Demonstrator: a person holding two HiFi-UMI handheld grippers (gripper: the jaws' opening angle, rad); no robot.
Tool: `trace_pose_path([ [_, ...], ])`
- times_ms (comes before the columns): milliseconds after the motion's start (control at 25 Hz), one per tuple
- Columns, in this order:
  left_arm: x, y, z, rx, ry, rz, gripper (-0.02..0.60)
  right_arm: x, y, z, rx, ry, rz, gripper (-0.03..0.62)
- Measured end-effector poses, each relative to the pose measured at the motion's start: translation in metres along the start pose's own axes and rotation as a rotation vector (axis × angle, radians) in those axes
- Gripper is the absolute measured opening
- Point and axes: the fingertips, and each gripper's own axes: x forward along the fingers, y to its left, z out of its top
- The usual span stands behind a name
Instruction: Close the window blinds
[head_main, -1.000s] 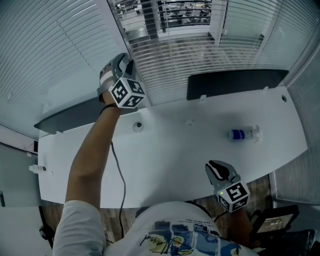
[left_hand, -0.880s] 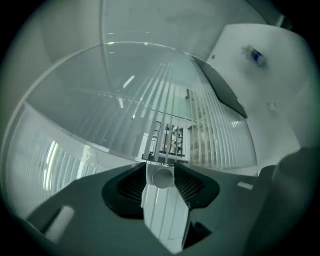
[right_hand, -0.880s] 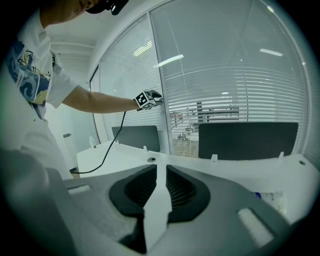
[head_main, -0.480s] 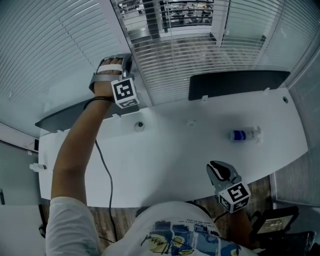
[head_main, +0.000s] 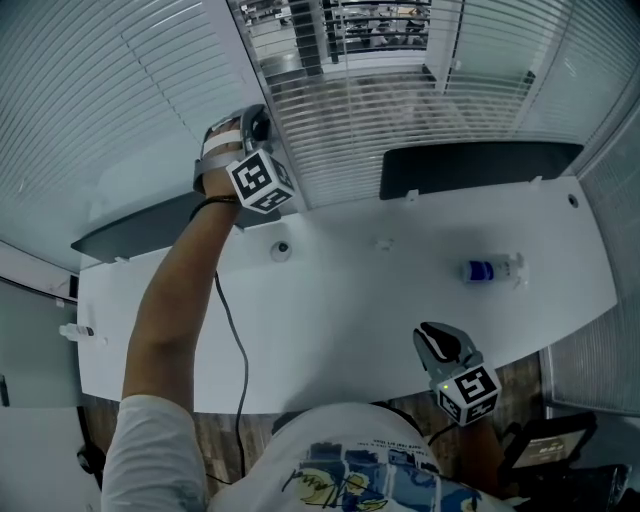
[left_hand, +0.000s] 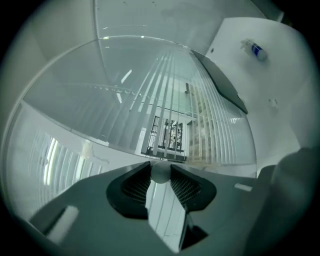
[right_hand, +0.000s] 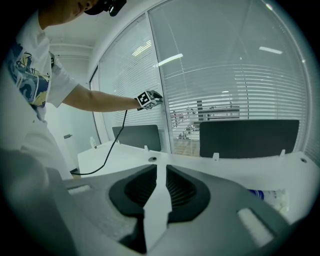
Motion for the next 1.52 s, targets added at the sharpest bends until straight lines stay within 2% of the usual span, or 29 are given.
trace_pose_path([
  [200,-0.002,0.007,-0.002,-0.271,0.019,0.03,0.132,0.001,0.002,0.0,-0.001,0.001,0.006,0.046],
  [440,-0.005,0.015,-0.01,-0.688,0.025,0.059,0.132,0.0,0.001,-0.003,0.004,0.006,0.003,0.046],
  [680,-0.008,0.019,-0.018,-1.04,0.023,0.079,0.132,-0.001,0.0,-0.004,0.007,0.007,-0.001,0.046],
  [840,-0.011,0.023,-0.023,-1.236,0.007,0.084,0.132,0.0,0.002,-0.004,0.009,0.009,0.004,0.046],
  [1200,-0.011,0.018,-0.031,-1.676,-0.042,0.025,0.132,0.0,0.002,-0.003,0.003,0.01,0.006,0.046],
  [1320,-0.012,0.019,-0.034,-1.78,-0.063,0.009,0.132,0.001,0.003,-0.002,0.003,0.009,0.009,0.046],
  [1400,-0.013,0.02,-0.034,-1.809,-0.069,-0.002,0.132,0.001,0.003,-0.002,0.002,0.009,0.011,0.046],
  [1520,-0.013,0.019,-0.034,-1.751,-0.063,-0.002,0.132,0.002,0.005,-0.002,-0.001,0.009,0.016,0.046],
])
